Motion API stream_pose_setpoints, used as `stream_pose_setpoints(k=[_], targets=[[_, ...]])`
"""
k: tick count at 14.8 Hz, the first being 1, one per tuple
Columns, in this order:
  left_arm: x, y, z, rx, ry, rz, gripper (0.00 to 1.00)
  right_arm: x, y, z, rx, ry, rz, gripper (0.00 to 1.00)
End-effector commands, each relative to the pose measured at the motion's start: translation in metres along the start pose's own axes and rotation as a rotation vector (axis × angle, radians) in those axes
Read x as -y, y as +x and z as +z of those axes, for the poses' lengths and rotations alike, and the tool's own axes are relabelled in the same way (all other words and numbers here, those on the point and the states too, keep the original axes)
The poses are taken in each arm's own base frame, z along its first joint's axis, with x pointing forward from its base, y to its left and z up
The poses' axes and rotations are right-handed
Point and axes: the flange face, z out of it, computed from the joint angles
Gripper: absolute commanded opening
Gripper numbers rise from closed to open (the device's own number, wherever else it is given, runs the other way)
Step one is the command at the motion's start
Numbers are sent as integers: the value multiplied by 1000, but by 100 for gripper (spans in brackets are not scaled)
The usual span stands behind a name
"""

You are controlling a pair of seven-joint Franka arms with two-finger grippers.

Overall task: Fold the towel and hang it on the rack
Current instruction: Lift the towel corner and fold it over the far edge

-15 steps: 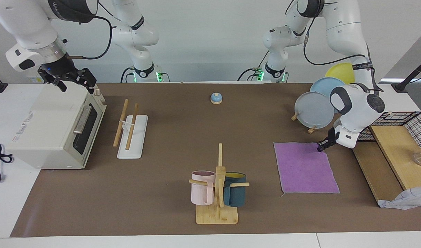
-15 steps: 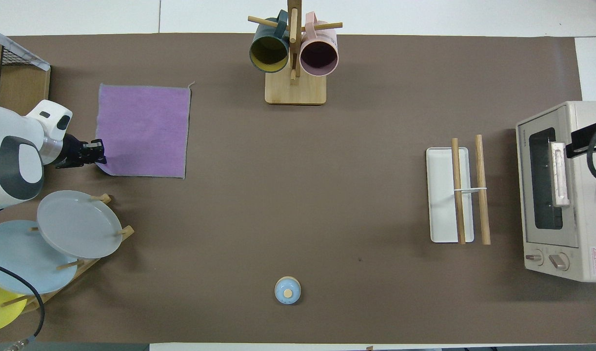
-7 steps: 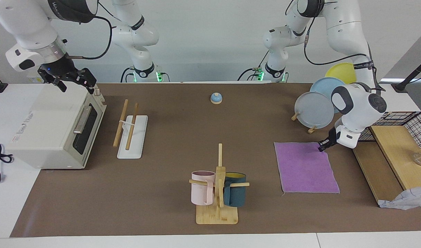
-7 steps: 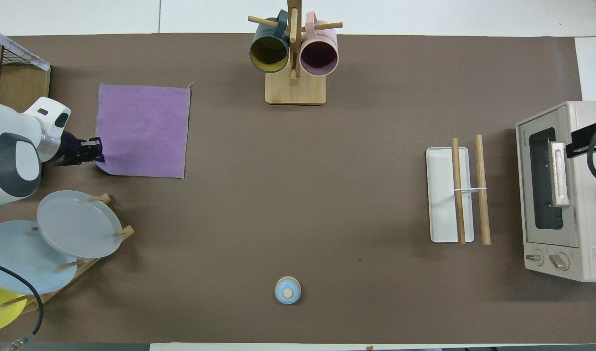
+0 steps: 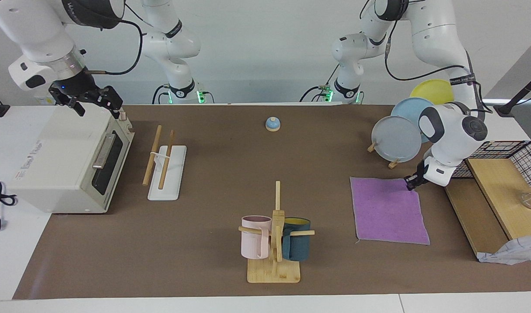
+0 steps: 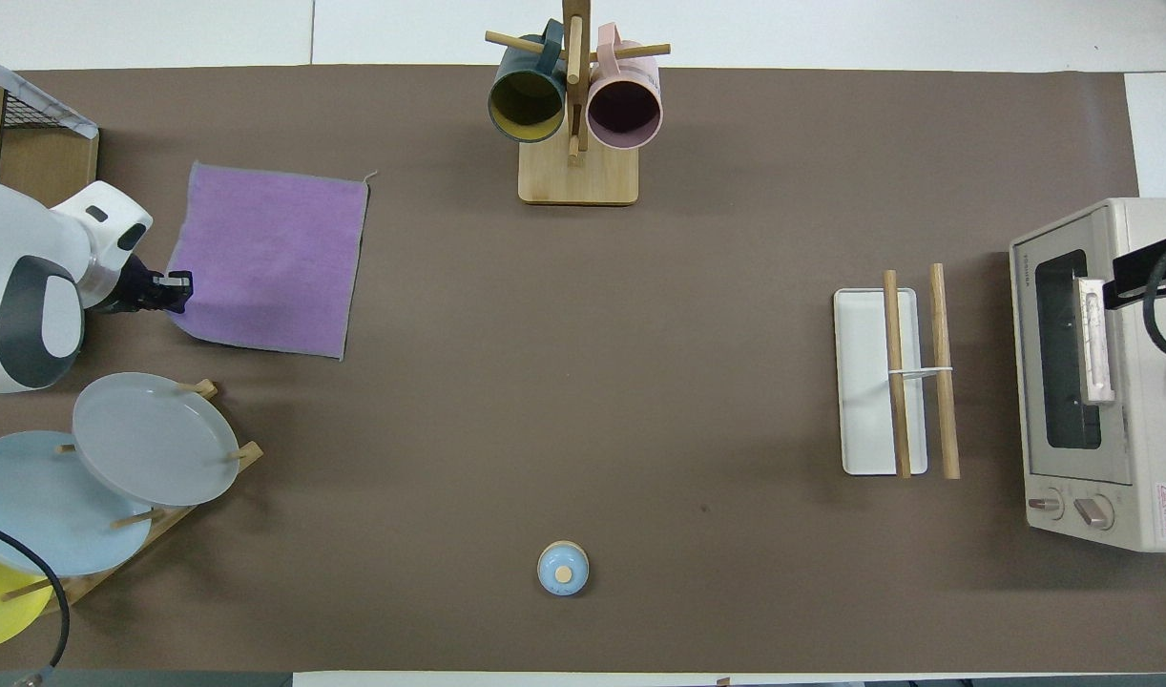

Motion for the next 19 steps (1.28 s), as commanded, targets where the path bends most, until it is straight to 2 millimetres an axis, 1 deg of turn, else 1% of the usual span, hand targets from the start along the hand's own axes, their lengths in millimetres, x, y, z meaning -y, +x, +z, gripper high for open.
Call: stream_pose_setpoints(k=[1,3,4,5,6,7,8,9,10,13,14,15,16,18,19], targets=[[-92,-14,-44,2,159,241,0,1,-7,0,4,28,-25,100],[-162,-31,-51,9,188,321,0,1,-7,1,6,31,-25,100],[-190,-45,-50,5,212,380,0,3,-7,1,6,47,-26,100],[-219,-62,-37,14,248,452,0,4,-7,1,5,67,-24,100],[-240,-73,-25,20,252,440,0,3,-7,1,4,69,-22,100],[-256,-81,-11,7,248,374,0,3,-7,1,4,69,-21,100],[-265,-82,0,-10,236,334,0,3,-6,1,5,69,-22,100],[-268,-82,2,-19,228,324,0,3,-6,1,5,69,-22,100],[-264,-79,1,-14,224,309,0,3,-6,1,5,71,-23,100],[-266,-79,-1,6,159,253,0,4,-6,1,5,70,-24,100],[-265,-79,-2,9,154,245,15,4,-6,1,5,70,-24,100],[-264,-79,-7,10,142,226,48,5,-6,1,5,70,-26,100],[-255,-76,-15,13,117,190,99,5,-6,1,5,70,-26,100],[-235,-69,-37,37,52,119,100,5,-6,1,5,70,-27,100],[-221,-60,-45,45,20,85,100,5,-6,3,8,70,-29,100]])
